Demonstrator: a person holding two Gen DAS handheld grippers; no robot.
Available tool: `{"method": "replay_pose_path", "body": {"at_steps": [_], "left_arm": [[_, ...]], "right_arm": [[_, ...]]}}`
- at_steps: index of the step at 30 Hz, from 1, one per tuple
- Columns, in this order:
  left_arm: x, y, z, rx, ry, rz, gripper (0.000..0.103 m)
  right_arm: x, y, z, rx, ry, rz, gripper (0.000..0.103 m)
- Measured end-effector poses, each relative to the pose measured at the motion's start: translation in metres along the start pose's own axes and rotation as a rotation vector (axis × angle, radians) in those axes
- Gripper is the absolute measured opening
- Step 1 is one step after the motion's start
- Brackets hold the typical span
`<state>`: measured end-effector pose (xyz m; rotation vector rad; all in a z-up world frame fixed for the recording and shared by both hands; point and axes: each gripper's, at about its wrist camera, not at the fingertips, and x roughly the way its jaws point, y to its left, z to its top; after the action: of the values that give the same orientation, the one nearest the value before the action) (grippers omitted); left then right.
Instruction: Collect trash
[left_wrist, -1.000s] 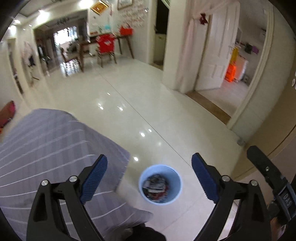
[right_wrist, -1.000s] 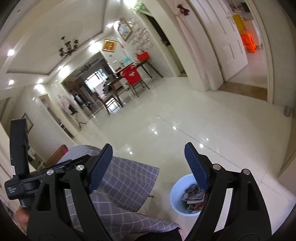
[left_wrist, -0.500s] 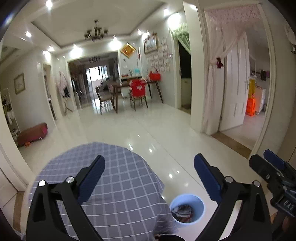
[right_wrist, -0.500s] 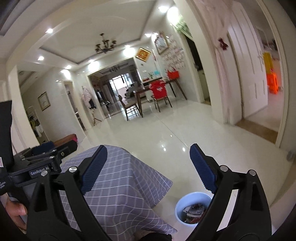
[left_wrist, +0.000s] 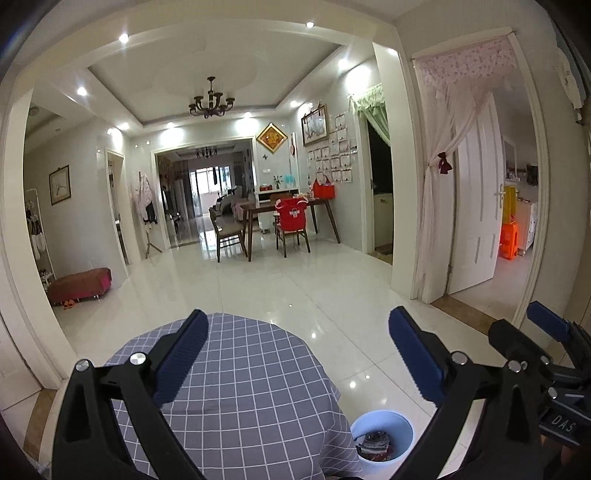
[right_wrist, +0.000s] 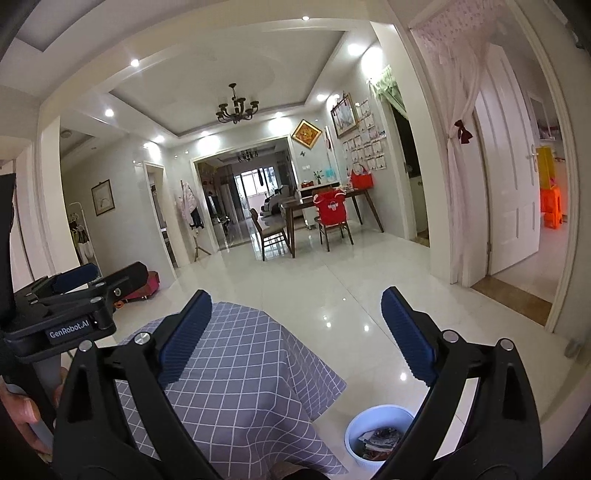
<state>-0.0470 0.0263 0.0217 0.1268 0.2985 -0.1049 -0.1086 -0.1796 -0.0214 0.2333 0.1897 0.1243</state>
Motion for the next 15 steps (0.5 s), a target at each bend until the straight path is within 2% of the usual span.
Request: {"method": "replay_pose_path", "body": {"at_steps": [15], "left_arm": [[-0.014,-0.017,0.000,0.027,-0.004,-0.002,0.096]], "right_arm": [[-0.015,0.001,0.003,0.012,-0.006,0.004,0.092]]}}
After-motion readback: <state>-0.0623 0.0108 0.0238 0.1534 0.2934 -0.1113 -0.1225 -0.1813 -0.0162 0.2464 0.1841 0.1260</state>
